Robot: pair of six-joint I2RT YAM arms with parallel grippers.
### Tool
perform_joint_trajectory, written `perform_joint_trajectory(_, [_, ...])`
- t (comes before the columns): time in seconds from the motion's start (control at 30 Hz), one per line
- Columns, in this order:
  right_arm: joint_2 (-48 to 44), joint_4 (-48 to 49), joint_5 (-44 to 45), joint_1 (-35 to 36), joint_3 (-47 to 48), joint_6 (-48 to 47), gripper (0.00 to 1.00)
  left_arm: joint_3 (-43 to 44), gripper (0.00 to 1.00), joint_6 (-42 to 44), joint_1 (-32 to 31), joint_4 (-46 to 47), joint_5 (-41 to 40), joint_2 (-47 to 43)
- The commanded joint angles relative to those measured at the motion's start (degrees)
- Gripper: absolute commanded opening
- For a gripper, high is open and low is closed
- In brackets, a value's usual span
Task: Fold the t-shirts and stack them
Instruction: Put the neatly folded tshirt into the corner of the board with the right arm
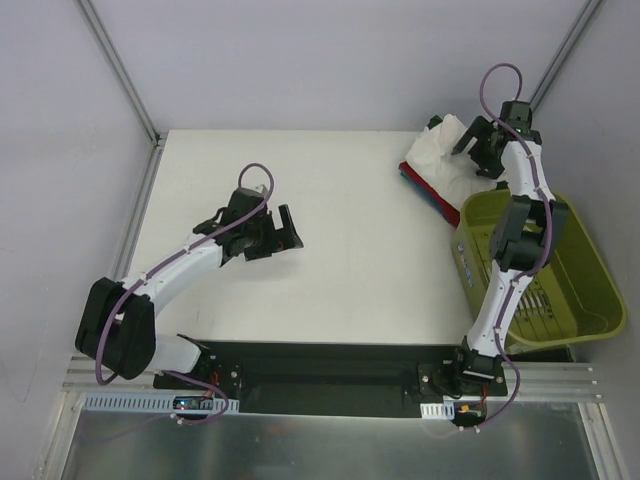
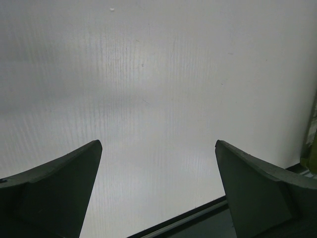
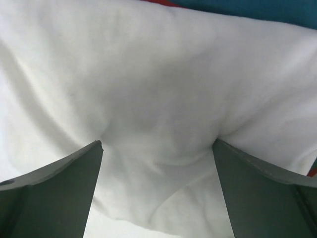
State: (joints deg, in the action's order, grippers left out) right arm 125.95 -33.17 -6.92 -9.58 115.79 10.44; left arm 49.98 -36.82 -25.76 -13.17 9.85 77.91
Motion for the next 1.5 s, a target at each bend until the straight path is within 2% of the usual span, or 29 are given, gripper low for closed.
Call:
perform_joint_trajectory(0.0, [-9.99,-3.82,-1.62,1.23,6.11,-2.78,0.97,-0.23,0.99,0.87,0.62,-2.38,-2.11,-4.60])
perform_joint_trajectory(0.07, [-14.22,-6.37,1.98,2.19,5.07,-5.94,0.97,-0.32,0.99,0.87,0.62,-5.10,-4.21,-7.58])
perform_joint_trajectory(0.1, [-19.72,-6.64,3.04,2.55,3.50,-7.00,0.97,-0.49,1.00,1.13,0.62,-6.24,-5.18,-8.64])
perform_joint_trajectory(0.17, [-26.42,-4.82,5.24,3.69,-5.10,-9.98,0.97,-0.76,0.99,0.35,0.62,-11.07,-9.11,-12.16])
perform_joint_trajectory(0.2, [-33.77,-3.50,5.77,5.70,-9.31,-11.65,0.97,-1.89,0.99,-0.27,0.62,-12.31,-9.58,-13.38])
perform_joint_trajectory(0.27, [-41.62,-0.51,6.57,9.03,-21.35,-13.42,0.97,-3.74,0.99,-1.32,0.62,-13.89,-12.56,-17.95])
perform_joint_trajectory(0.33, [-53.22,0.82,6.57,11.15,-29.00,-12.90,0.97,-5.76,0.99,-2.03,0.62,-15.04,-13.71,-22.86])
perform_joint_trajectory(0.37, [-57.27,2.91,6.57,13.60,-38.00,-12.11,0.97,-6.20,0.99,-2.55,0.62,-16.35,-14.24,-24.46])
perform_joint_trajectory(0.4, [-65.05,4.33,6.13,14.85,-42.27,-10.54,0.97,-6.73,0.99,-2.99,0.62,-17.06,-15.11,-25.95])
perform_joint_trajectory(0.47, [-72.22,9.23,4.03,18.87,-55.15,-8.07,0.97,-7.61,0.99,-4.04,0.62,-17.94,-15.82,-30.08])
perform_joint_trajectory(0.5, [-77.82,10.31,1.84,20.12,-59.06,-6.50,0.97,-8.66,0.99,-4.40,0.62,-18.29,-16.78,-32.10])
perform_joint_trajectory(0.6, [-84.44,10.58,0.24,25.30,-69.18,-3.33,0.97,-9.98,0.99,-5.89,0.62,-19.61,-18.81,-33.87])
perform_joint_trajectory(0.7, [-87.71,11.10,4.53,29.62,-78.22,-0.08,0.97,-10.69,0.99,-5.46,0.62,-20.23,-18.46,-34.23])
perform_joint_trajectory(0.8, [-88.77,13.56,4.64,31.73,-85.43,3.36,0.97,-11.65,0.99,-5.46,0.62,-20.58,-18.28,-34.66])
perform_joint_trajectory(0.97, [-90.53,22.96,6.56,35.15,-94.42,7.05,0.97,-12.97,1.00,-5.81,0.62,-20.67,-20.48,-35.11])
perform_joint_trajectory(1.23, [-89.39,22.09,13.24,36.39,-96.01,5.65,0.97,-13.33,0.99,-6.51,0.62,-20.67,-23.73,-35.28])
perform_joint_trajectory(1.47, [-89.56,21.39,13.68,36.83,-96.80,6.26,0.97,-13.76,0.99,-7.56,0.62,-20.58,-24.34,-37.04])
